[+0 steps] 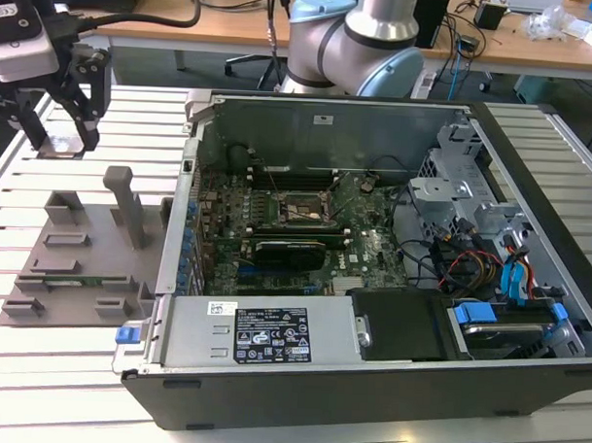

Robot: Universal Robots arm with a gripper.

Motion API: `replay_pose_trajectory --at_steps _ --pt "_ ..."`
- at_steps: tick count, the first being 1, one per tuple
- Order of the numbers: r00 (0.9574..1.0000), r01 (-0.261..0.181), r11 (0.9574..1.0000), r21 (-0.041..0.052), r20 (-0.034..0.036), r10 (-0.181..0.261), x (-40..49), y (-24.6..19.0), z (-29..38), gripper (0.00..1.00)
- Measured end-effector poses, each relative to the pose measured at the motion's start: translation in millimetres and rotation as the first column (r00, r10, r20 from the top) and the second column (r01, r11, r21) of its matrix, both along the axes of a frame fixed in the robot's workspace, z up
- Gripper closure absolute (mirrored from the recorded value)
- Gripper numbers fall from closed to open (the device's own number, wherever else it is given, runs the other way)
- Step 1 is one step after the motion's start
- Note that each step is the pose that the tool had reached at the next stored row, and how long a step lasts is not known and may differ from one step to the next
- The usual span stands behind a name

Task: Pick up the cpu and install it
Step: 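Pick up the cpu and move it towards the insertion slot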

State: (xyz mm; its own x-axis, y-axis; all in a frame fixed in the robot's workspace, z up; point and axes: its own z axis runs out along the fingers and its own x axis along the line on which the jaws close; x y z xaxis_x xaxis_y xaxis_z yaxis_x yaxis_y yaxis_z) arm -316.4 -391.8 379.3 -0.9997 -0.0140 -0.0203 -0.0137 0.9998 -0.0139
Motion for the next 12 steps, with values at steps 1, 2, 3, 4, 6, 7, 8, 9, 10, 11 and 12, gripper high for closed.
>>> replay_pose_trajectory --at_steps 1,2,3,4,6,7,8,9,10,11,12 --pt "1.0 0.0 1.0 0.0 0.0 0.0 3.3 0.0 0.0 0.45" --pt "1.0 0.0 1.0 0.0001 0.0 0.0 5.1 0.0 -0.1 0.45" --pt "1.0 0.0 1.0 0.0 -0.0001 0.0 8.0 0.0 0.0 0.45" --pt "1.0 0.0 1.0 0.0001 -0.0001 0.0 10.1 0.0 0.0 0.45" --pt "1.0 0.0 1.0 0.0001 -0.0001 0.0 13.4 0.0 0.0 0.45" --pt "1.0 0.0 1.0 0.0001 -0.0002 0.0 14.9 0.0 0.0 0.45" --pt "1.0 0.0 1.0 0.0001 -0.0002 0.0 16.6 0.0 0.0 0.45" --pt "1.0 0.0 1.0 0.0001 -0.0002 0.0 17.9 0.0 0.0 0.45" --pt "1.0 0.0 1.0 0.0 -0.0002 0.0 20.3 0.0 0.0 0.45" --pt "1.0 0.0 1.0 0.0 -0.0002 0.0 21.8 0.0 0.0 0.45" --pt "1.0 0.0 1.0 0.0 -0.0002 0.0 23.2 0.0 0.0 0.45"
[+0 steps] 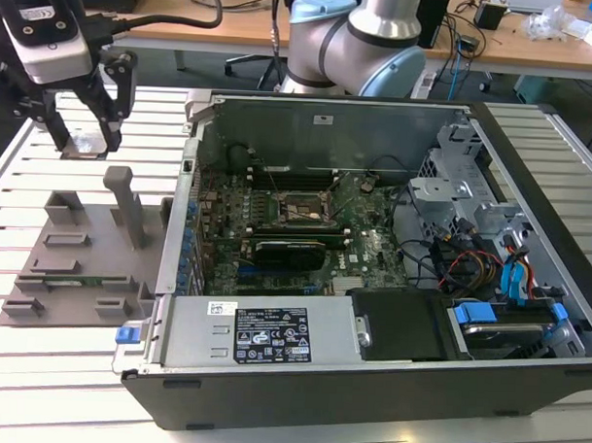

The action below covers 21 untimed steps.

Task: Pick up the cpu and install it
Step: 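Pick up the cpu and move it towards the insertion slot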

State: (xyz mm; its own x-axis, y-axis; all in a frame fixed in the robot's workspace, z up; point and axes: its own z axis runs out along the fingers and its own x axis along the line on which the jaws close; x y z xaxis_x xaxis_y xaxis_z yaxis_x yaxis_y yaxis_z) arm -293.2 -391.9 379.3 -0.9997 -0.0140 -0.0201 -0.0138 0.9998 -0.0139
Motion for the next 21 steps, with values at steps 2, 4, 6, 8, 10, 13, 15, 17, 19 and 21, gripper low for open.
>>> replay_pose_trajectory --at_steps 2,4,6,8,10,13,15,17,19,21 --pt "1.0 0.0 1.0 0.0001 0.0001 0.0 3.6 0.0 -0.1 0.45" --pt "1.0 0.0 1.0 0.0001 0.0 0.0 6.4 0.0 0.0 0.45" --pt "1.0 0.0 1.0 0.0001 0.0001 0.0 10.3 0.0 0.0 0.45" --pt "1.0 0.0 1.0 0.0 0.0 0.0 13.4 0.0 0.0 0.45" --pt "1.0 0.0 1.0 0.0 0.0 0.0 17.5 0.0 0.0 0.45" --pt "1.0 0.0 1.0 0.0 0.0 0.0 22.8 0.0 0.0 0.45" --pt "1.0 0.0 1.0 0.0 0.0 0.0 27.0 0.0 0.0 0.45" --pt "1.0 0.0 1.0 0.0001 0.0 0.0 33.8 0.0 0.0 0.45" --pt "1.0 0.0 1.0 0.0 -0.0001 0.0 39.3 0.1 0.0 0.45" --pt "1.0 0.0 1.0 0.0 -0.0001 0.0 42.8 0.1 0.0 0.45"
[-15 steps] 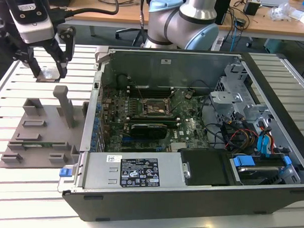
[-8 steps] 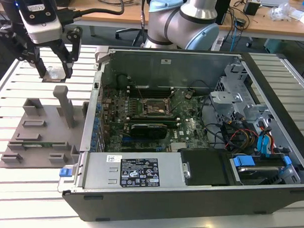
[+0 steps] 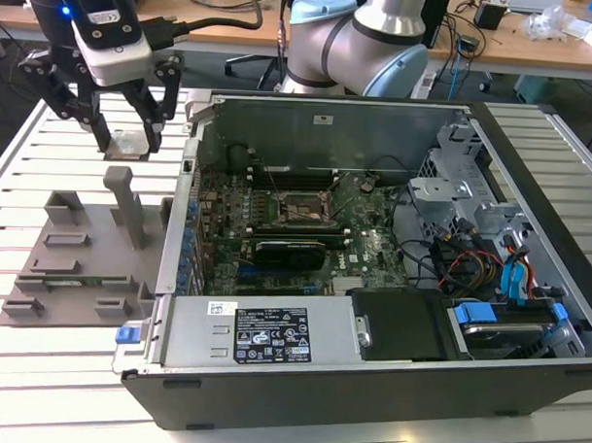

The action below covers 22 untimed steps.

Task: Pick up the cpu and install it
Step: 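Pick up the cpu and move it towards the insertion slot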

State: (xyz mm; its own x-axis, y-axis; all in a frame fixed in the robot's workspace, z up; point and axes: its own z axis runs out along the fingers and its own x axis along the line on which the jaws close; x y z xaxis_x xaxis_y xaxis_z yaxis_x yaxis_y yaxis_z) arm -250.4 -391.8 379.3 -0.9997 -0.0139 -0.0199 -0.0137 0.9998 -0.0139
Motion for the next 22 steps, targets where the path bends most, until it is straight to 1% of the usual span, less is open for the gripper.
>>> replay_pose_trajectory --at_steps 10,22 --pt "1.0 0.0 1.0 0.0001 0.0001 0.0 16.6 0.1 0.0 0.45" --pt "1.0 0.0 1.0 0.0001 0.0001 0.0 33.6 0.2 -0.1 0.45"
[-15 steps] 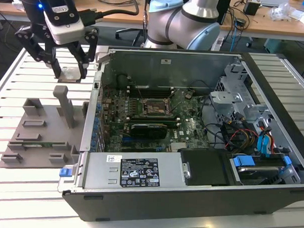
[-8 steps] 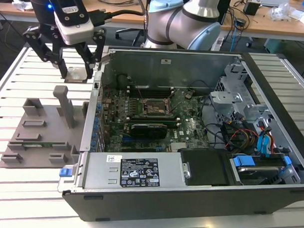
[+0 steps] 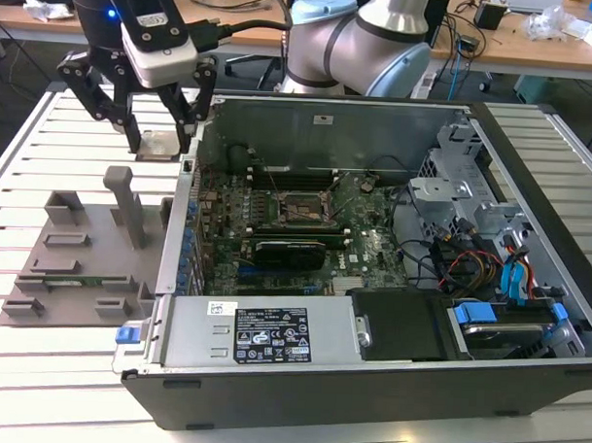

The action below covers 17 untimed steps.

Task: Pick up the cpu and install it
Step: 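Pick up the cpu and move it towards the insertion slot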

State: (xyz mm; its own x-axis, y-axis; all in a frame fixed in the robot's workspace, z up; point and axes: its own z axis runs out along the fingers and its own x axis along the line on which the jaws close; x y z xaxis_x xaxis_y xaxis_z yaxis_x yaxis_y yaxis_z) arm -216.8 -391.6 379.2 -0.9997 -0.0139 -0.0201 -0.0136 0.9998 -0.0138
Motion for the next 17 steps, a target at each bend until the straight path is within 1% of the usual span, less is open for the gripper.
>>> replay_pose_trajectory --at_steps 2,9,11,17 --pt "1.0 0.0 1.0 0.0 0.0 0.0 4.4 0.0 0.0 0.45" --pt "1.0 0.0 1.0 -0.0001 -0.0001 0.0 13.7 0.2 0.0 0.45" --pt "1.0 0.0 1.0 0.0 -0.0001 0.0 18.4 0.3 -0.1 0.45" --pt "1.0 0.0 1.0 0.0 -0.0001 0.0 27.2 0.4 -0.8 0.45"
